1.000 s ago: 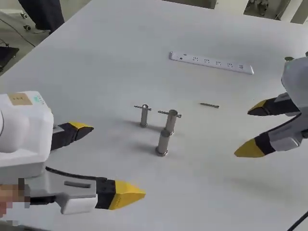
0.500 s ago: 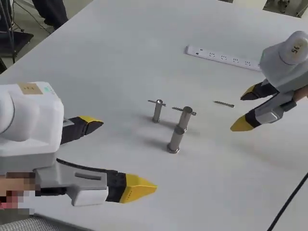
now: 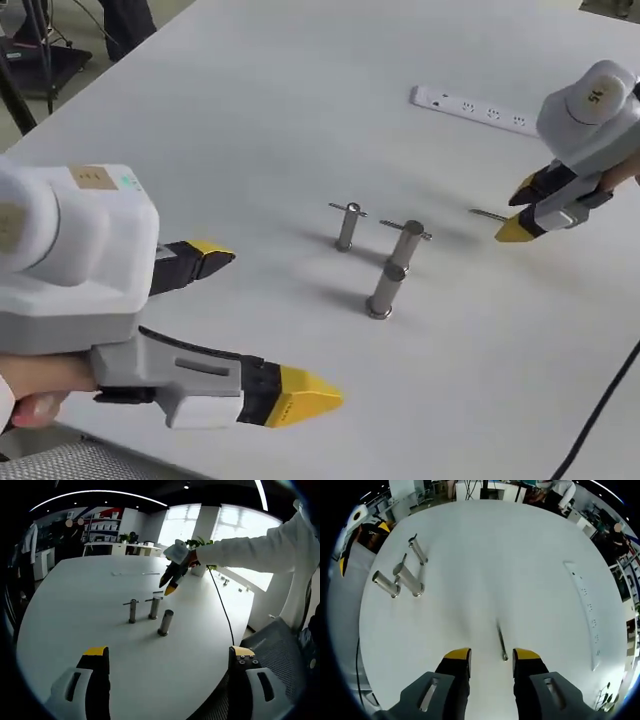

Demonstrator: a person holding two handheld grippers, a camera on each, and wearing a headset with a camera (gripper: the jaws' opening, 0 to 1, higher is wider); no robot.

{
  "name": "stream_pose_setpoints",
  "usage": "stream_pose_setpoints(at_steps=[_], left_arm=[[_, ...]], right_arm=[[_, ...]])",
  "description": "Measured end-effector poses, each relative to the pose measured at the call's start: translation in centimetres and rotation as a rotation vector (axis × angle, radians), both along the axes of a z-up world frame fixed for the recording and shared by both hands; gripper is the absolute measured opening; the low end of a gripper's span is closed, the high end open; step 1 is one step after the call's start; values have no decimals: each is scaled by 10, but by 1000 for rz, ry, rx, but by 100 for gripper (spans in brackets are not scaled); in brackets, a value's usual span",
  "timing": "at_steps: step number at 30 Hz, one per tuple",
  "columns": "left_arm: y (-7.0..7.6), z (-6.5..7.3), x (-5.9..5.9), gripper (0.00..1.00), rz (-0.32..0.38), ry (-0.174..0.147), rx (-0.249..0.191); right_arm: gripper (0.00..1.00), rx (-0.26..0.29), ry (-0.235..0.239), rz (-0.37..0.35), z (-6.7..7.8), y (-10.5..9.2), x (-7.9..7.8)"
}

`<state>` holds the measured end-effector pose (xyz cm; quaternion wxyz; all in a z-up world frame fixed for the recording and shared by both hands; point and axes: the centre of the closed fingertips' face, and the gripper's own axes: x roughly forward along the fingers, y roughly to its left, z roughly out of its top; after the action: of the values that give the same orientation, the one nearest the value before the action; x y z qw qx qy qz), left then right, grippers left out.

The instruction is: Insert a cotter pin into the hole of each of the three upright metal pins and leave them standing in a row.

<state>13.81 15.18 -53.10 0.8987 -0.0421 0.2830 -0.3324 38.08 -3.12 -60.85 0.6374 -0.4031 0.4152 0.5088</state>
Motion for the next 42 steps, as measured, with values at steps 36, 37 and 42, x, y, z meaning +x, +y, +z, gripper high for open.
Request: stream_pose_setpoints(at_steps=[36, 37, 42], left_arm=[[7, 18, -5, 96, 38, -22, -64], [7, 19, -5, 96, 37, -23, -65], [6, 18, -6, 96, 29, -16, -61]], right_arm=[[0, -118, -23, 10, -4, 1, -4], [0, -119, -27, 14, -4, 1, -4], [0, -105, -67, 37, 3, 1, -3]])
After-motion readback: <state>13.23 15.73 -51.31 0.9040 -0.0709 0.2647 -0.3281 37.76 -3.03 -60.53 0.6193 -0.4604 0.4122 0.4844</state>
